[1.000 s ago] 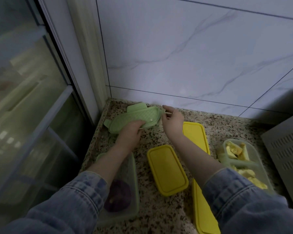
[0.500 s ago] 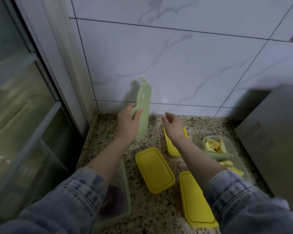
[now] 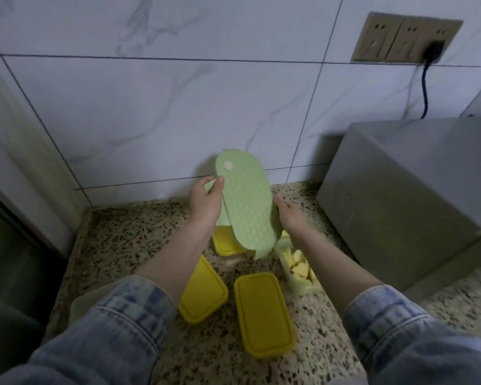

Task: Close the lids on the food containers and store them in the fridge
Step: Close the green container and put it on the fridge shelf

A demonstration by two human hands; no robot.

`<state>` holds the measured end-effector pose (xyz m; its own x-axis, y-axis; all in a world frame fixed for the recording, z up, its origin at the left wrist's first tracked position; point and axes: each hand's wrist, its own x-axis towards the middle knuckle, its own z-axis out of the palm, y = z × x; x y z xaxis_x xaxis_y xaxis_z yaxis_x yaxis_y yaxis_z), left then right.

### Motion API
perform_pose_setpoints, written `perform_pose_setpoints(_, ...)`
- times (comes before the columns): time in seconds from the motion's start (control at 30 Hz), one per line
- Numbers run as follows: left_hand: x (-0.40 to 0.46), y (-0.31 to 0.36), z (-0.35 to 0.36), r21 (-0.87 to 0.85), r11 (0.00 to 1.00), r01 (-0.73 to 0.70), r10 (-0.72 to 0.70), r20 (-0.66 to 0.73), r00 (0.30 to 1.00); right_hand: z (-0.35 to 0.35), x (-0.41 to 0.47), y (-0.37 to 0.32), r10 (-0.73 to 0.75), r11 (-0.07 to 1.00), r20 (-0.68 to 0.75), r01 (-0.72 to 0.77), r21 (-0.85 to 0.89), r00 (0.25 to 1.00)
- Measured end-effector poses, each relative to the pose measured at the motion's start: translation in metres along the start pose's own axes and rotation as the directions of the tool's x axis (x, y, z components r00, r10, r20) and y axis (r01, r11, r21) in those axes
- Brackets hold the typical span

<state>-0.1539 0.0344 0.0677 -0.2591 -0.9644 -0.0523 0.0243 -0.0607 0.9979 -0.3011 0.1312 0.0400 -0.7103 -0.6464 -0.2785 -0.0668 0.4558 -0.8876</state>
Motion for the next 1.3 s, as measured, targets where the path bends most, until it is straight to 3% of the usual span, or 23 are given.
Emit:
perform_pose_setpoints(0.17, -0.012, -0.020, 0.046, -0.078, 0.978, 0.193, -0.178, 0.167, 0.970, -0.061, 0.004, 0.022, 0.126, 0.969, 0.056, -0.135, 0.206, 0.990)
perform_pose_setpoints(0.27, -0.022, -0.036, 0.070, -0.040, 0.967, 0.252, -0.241, 0.175, 0.955, -0.094, 0.007, 0.042, 0.148, 0.942, 0.078, -0.165, 0.292, 0.986)
perform_pose_setpoints(0.43, -0.046, -0.059, 0.097, 0.248, 0.937, 0.246, -0.286, 0.141, 0.948, -0.124, 0.009, 0.072, 0.134, 0.979, -0.029, -0.128, 0.158, 0.991)
perform_pose_setpoints(0.6, -0.058, -0.074, 0.109, 0.571, 0.808, 0.148, -0.254, 0.111, 0.961, -0.129, 0.006, 0.092, 0.158, 0.984, -0.098, -0.148, 0.099, 0.983)
perform_pose_setpoints(0.83, -0.058, -0.092, 0.111, 0.623, 0.767, 0.153, -0.249, 0.068, 0.966, -0.121, 0.010, 0.104, 0.162, 0.987, -0.190, -0.162, 0.016, 0.968)
perform_pose_setpoints(1.07, -0.044, -0.097, 0.117, 0.605, 0.791, 0.093, -0.127, 0.013, 0.992, -0.113, 0.030, 0.104, 0.144, 0.988, -0.226, -0.153, -0.023, 0.963)
perform_pose_setpoints(1.3, -0.033, -0.106, 0.129, 0.654, 0.740, 0.154, -0.203, -0.001, 0.979, -0.109, 0.048, 0.113, 0.181, 0.981, -0.236, -0.194, -0.031, 0.955)
